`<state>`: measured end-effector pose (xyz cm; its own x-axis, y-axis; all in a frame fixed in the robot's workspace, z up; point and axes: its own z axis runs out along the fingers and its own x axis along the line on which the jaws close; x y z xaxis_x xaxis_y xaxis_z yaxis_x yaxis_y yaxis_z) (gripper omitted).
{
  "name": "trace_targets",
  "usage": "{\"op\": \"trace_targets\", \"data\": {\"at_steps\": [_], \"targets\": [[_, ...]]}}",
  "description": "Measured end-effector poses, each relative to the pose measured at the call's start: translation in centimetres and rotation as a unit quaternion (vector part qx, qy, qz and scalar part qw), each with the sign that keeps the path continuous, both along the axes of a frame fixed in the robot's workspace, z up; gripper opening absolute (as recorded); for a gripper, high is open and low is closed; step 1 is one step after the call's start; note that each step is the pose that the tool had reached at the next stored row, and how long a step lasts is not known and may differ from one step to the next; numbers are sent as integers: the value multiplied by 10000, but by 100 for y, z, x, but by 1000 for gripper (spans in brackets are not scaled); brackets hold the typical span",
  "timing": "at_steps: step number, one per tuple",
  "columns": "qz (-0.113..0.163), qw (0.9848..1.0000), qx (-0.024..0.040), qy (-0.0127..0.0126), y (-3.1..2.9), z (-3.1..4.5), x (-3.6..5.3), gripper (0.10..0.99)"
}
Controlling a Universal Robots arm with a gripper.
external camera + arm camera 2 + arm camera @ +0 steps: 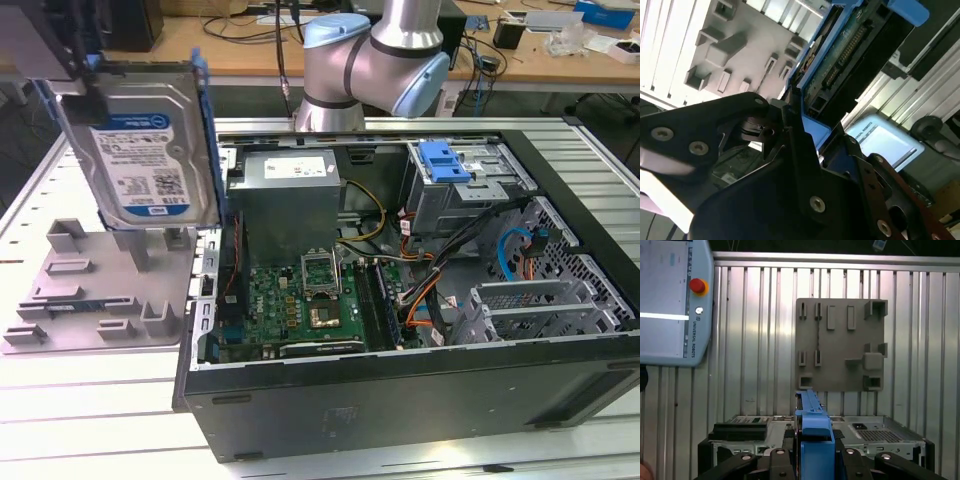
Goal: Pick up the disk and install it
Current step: 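Pick up the disk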
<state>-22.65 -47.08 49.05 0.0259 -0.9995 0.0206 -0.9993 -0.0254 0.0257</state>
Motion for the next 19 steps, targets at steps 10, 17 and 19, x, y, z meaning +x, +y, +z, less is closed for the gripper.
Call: {"op": "trace_targets", "data": {"at_steps": [10, 17, 19], "targets": [[-1, 10000, 0, 8, -243, 0, 559, 369], [-1, 10000, 0, 15, -402, 0, 1022, 369], [-1, 10000, 0, 16, -441, 0, 1147, 369]]}}
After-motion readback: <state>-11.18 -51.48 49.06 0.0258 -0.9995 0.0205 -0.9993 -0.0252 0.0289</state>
